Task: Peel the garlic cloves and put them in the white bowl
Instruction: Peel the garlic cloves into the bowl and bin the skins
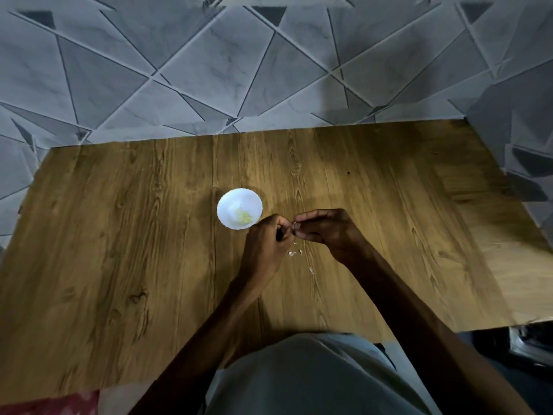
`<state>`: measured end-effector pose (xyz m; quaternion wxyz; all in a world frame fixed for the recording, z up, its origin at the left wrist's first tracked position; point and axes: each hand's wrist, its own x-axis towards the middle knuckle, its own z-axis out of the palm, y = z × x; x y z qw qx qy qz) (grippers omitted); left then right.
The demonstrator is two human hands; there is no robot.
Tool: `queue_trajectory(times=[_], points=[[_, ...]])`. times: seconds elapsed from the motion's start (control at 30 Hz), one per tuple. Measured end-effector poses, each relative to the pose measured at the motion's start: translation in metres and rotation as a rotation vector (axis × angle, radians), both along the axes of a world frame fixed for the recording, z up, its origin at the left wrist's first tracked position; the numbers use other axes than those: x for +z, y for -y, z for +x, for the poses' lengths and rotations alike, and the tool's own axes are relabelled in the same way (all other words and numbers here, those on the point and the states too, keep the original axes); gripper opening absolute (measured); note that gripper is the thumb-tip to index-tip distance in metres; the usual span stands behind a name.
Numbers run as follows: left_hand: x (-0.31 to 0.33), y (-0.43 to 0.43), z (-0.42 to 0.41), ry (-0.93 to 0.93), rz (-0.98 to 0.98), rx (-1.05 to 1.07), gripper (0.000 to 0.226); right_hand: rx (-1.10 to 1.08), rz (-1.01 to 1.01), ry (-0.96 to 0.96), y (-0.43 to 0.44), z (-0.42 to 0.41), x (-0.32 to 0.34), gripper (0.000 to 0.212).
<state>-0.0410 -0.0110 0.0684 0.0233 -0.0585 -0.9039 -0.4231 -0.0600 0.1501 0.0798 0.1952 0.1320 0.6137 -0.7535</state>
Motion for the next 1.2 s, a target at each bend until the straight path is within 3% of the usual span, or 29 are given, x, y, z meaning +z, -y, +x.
queue_trajectory(times=[0.17,0.57,0.83,1.03,1.2], points=[[0.0,-0.001,0.0,0.015,0.014,-0.026,0.016,0.014,-0.016,0.034,-0.003,0.0,0.002,0.023],[-0.001,-0.001,-0.01,0.177,0.144,-0.023,0.008,0.044,0.002,0.067,-0.006,-0.005,0.004,0.023],[-0.003,0.002,-0.012,0.178,0.143,-0.012,0.004,0.045,0.035,0.072,-0.001,-0.006,0.001,0.02],[-0.002,0.003,-0.016,0.454,0.406,0.039,0.011,0.117,-0.005,0.072,-0.009,-0.01,0.0,0.022],[-0.002,-0.002,-0.015,0.496,0.483,0.08,0.018,0.138,-0.008,0.06,-0.013,-0.01,-0.003,0.023]])
